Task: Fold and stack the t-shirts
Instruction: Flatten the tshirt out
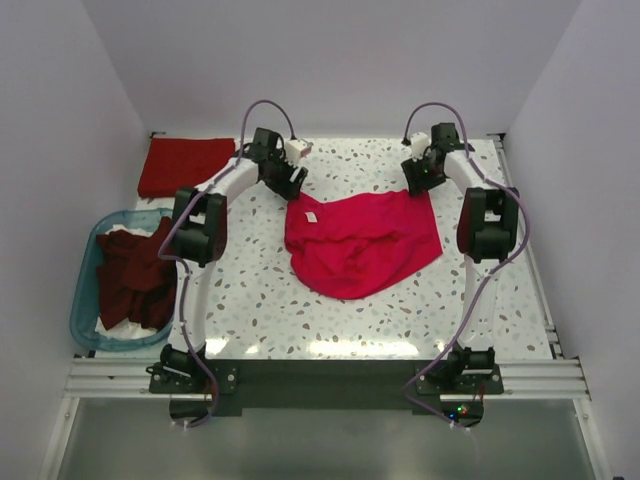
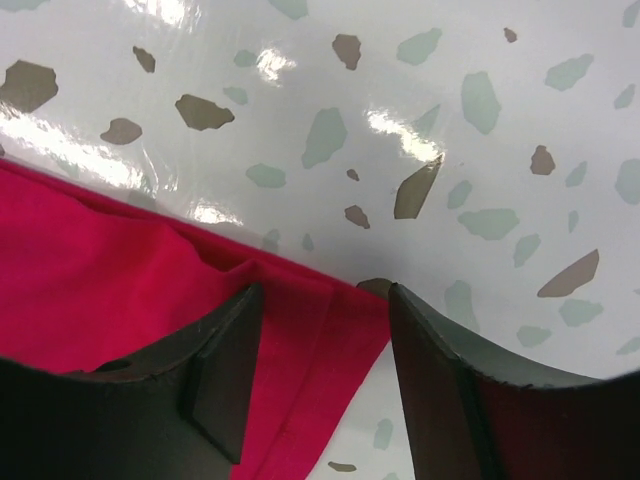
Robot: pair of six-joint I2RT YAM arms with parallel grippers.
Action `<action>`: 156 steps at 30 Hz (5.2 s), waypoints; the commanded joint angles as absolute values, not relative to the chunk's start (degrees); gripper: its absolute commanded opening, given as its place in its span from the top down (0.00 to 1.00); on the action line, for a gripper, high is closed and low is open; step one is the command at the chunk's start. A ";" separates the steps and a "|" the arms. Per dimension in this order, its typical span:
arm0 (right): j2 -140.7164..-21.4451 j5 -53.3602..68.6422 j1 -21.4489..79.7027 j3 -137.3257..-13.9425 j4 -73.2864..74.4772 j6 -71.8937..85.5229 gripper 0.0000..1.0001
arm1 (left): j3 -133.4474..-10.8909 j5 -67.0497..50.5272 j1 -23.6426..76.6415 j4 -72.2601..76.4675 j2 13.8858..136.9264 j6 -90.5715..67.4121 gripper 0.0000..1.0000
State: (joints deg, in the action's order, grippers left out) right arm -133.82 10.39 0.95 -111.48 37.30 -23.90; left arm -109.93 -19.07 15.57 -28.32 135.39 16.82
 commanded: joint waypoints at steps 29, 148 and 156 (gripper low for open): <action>-120.42 18.28 -6.23 -117.32 41.75 -25.58 1.00 | -119.96 -23.55 12.14 -24.01 131.50 11.61 1.00; -96.22 6.68 -17.32 -72.40 77.06 -74.09 1.00 | -73.65 -40.61 -6.24 -24.96 90.09 39.63 1.00; -122.59 24.05 -15.03 -116.77 88.18 -56.84 0.33 | -74.88 -38.58 -5.98 -27.77 91.05 42.28 1.00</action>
State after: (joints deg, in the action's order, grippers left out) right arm -121.14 12.80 -15.75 -103.85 76.86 -65.56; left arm -72.16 -38.39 -6.31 -27.00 91.31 40.21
